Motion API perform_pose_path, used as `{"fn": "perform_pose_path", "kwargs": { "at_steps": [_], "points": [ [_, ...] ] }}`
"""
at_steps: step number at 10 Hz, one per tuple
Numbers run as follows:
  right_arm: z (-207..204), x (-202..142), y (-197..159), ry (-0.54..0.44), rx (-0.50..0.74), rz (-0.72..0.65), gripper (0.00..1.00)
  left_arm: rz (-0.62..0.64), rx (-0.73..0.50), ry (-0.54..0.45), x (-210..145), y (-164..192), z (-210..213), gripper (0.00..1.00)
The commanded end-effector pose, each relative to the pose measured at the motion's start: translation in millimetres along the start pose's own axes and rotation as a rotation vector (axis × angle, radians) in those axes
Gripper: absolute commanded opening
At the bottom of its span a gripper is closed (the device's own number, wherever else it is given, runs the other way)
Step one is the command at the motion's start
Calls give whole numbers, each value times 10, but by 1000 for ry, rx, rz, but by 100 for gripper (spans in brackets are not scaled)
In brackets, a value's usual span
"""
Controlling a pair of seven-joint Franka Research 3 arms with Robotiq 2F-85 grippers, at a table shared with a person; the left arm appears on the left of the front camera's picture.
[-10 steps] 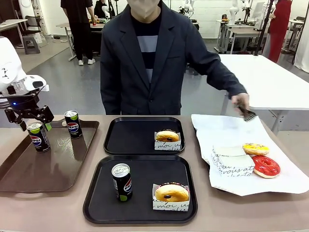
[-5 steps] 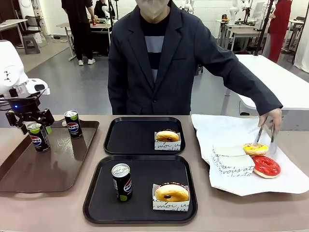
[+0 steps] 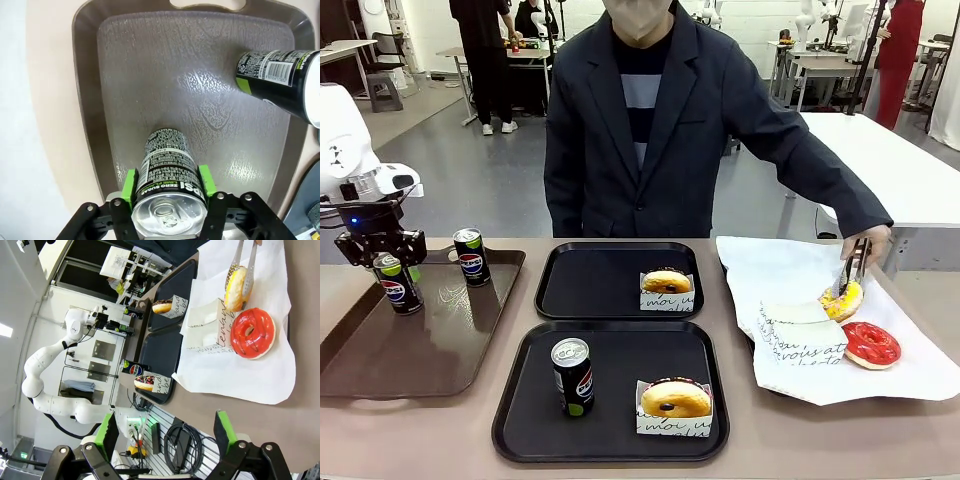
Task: Set up donuts and drinks on trays.
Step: Pick up one Pepsi coke from the Handle tray and place it on the Flat Tray without a Pepsi coke.
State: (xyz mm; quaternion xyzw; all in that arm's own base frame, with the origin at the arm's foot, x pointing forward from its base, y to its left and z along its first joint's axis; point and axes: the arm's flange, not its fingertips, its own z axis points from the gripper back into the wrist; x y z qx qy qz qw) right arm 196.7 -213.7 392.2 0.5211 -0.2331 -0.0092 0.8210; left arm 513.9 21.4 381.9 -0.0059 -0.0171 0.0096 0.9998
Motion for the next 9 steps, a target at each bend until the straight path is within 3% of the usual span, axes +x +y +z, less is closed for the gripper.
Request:
{"fn": "perform_pose_path", "kwargs": {
  "at_steps": [1, 2, 6, 9],
  "points": [
    [9, 19, -2, -19, 18, 15, 100, 16, 11, 3, 11, -22, 131, 33],
    [9, 19, -2, -19, 18, 15, 100, -16, 5, -14, -9, -39, 274, 25],
    [9, 19, -2, -19, 18, 15, 100, 27, -42, -11, -339, -106, 1270, 25],
    [9, 19, -2, -19, 18, 15, 100, 42, 2, -20, -437, -1, 1429, 25]
  ]
}}
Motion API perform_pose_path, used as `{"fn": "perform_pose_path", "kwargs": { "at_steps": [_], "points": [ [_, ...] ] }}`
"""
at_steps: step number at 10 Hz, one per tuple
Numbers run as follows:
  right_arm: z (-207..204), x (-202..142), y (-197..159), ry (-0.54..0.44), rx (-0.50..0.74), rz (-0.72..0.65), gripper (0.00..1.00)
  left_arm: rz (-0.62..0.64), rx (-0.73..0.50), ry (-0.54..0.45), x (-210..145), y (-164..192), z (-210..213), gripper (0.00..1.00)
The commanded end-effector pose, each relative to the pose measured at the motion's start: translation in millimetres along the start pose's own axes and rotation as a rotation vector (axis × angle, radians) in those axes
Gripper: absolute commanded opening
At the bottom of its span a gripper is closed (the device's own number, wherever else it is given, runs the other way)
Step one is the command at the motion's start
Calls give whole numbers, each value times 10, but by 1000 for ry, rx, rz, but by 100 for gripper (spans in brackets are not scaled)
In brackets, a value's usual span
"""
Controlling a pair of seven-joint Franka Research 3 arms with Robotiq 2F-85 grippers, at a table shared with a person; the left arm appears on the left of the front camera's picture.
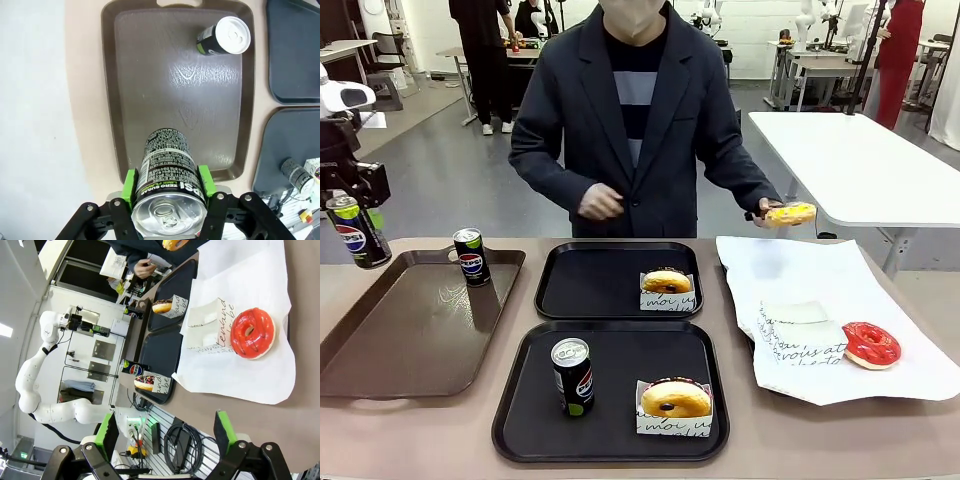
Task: Set up donuts and drinks on trays.
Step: Pick up one Pepsi coke from the Handle tray and place it on the Flat Tray without a Pepsi coke.
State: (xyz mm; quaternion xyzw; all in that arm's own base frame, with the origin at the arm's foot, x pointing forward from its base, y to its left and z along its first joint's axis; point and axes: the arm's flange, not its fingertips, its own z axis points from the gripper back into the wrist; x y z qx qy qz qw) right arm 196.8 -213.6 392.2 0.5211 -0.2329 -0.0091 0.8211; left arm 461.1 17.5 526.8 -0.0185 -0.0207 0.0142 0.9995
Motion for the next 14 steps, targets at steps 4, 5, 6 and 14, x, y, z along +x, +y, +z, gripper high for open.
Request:
{"fn": "perform_pose_path", "kwargs": {
  "at_steps": [4, 5, 6, 14],
  "points": [
    [10, 19, -2, -19, 19, 15, 100, -1, -1, 9, 5, -5, -42, 58],
    [10, 19, -2, -19, 19, 15, 100, -39, -17, -4, 38, -95, -25, 58],
    [10, 19, -2, -19, 19, 15, 100, -60, -23, -21, 54, -232, 7, 58],
    [10, 19, -2, -19, 19, 15, 100, -339, -85, -42, -81, -1787, -385, 58]
  ]
}}
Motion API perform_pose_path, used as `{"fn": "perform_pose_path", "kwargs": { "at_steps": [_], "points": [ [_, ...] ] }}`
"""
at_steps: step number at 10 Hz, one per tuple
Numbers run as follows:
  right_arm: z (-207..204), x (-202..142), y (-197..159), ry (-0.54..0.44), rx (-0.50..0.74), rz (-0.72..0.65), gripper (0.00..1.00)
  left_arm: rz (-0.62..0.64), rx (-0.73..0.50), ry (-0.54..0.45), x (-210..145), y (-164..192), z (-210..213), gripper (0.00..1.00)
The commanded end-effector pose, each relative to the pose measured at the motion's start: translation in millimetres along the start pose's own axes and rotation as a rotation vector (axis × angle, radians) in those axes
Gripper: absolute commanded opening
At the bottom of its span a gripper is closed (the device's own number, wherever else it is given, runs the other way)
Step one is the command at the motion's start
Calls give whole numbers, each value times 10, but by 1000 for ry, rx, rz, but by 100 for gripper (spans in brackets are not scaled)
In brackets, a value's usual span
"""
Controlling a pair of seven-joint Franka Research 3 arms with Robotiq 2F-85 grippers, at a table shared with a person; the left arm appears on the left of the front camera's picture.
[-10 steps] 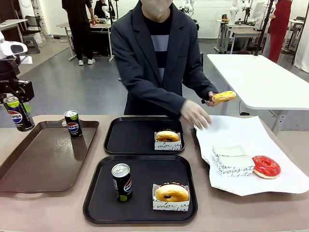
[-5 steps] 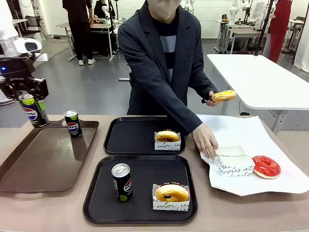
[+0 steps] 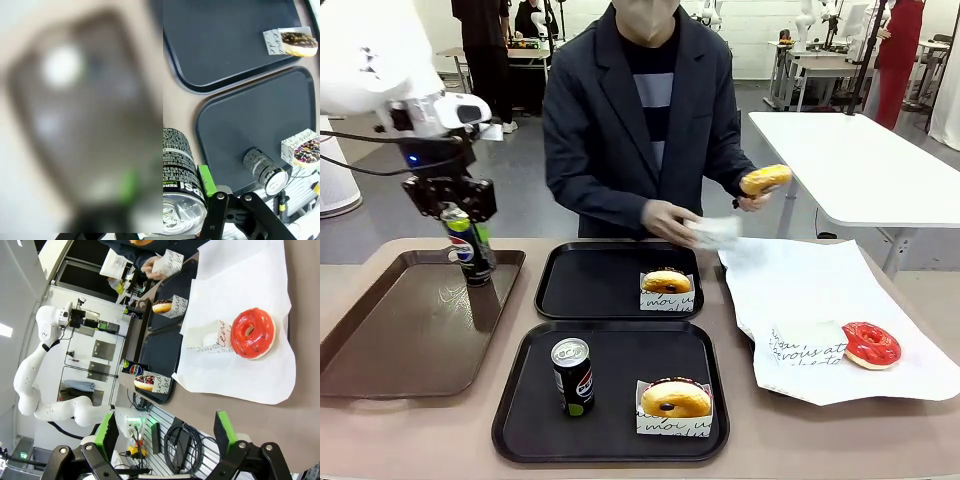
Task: Set up donuts and drinks on trays.
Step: Pick up one Pepsi coke from the Handle tray and place it on the Flat Tray without a Pepsi coke.
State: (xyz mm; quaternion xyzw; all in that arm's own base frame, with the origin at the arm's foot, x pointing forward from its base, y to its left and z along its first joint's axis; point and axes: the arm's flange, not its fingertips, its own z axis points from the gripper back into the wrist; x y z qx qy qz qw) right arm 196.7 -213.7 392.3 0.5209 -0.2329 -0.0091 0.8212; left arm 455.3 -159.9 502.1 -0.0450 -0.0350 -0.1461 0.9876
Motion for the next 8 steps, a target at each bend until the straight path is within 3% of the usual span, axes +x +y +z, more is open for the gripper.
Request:
{"fn": "perform_pose_path", "kwargs": {
  "at_steps": [1, 4, 5, 6, 8],
  "points": [
    [9, 18, -3, -19, 19, 15, 100, -45, -33, -15, 54, -89, -157, 58],
    [9, 18, -3, -19, 19, 15, 100, -91, -69, 27, -45, 81, -121, 58],
    [9, 18, -3, -19, 19, 15, 100, -90, -48, -13, -96, 97, -140, 58],
    [9, 18, -3, -19, 19, 15, 100, -75, -22, 27, 34, -66, -240, 58],
    [9, 18, -3, -19, 19, 15, 100, -75, -22, 27, 34, -66, -240, 58]
  ]
}}
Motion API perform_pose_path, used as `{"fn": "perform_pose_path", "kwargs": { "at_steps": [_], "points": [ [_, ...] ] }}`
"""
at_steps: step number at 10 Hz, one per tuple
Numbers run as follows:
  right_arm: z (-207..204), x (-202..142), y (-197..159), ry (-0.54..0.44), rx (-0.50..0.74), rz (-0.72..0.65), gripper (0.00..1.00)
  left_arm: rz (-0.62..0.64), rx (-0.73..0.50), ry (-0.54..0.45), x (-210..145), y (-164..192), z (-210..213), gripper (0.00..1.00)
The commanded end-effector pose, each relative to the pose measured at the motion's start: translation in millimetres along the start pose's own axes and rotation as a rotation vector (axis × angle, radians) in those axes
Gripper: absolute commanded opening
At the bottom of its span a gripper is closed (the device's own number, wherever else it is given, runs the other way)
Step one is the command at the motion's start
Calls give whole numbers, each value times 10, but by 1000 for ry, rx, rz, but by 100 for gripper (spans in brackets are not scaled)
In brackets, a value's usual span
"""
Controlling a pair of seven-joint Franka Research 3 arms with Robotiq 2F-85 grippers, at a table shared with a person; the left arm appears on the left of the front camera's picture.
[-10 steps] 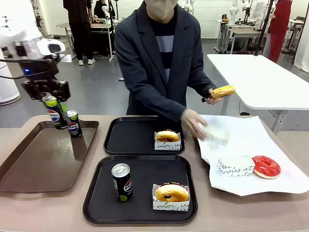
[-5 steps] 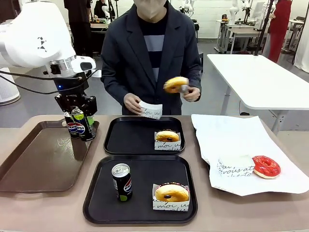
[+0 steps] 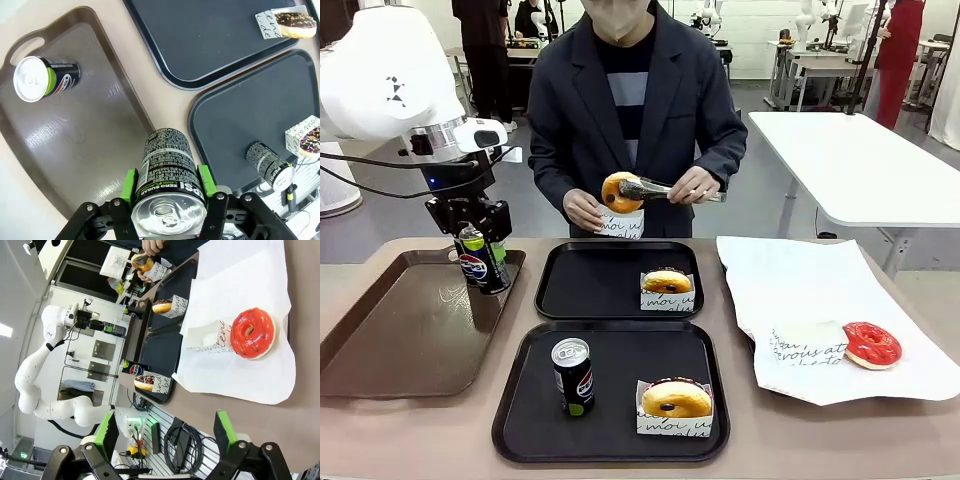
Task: Set up donuts and drinks on trays.
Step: Pick up one Pepsi coke from the Handle tray and place it on the Flat Tray without a Pepsi coke.
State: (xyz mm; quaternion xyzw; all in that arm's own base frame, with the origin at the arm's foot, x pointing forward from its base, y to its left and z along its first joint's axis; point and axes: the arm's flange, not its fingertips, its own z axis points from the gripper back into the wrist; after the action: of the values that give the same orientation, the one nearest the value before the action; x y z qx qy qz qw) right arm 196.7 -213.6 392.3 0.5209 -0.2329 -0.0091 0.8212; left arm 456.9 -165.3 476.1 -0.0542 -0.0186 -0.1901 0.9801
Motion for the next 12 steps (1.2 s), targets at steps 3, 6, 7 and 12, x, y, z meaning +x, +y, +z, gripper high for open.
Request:
{"fn": "perform_pose_path", "kwargs": {
  "at_steps": [3, 6, 7, 12],
  "points": [
    [9, 18, -3, -19, 19, 15, 100, 0, -57, -183, -29, -179, -17, 58],
    [9, 18, -3, -19, 19, 15, 100, -91, -71, -207, 372, -578, -168, 58],
    [9, 18, -3, -19, 19, 15, 100, -85, -49, -183, 392, -595, -244, 58],
    [9, 18, -3, -19, 19, 15, 100, -168, 129, -21, -899, 257, 611, 58]
  ]
}}
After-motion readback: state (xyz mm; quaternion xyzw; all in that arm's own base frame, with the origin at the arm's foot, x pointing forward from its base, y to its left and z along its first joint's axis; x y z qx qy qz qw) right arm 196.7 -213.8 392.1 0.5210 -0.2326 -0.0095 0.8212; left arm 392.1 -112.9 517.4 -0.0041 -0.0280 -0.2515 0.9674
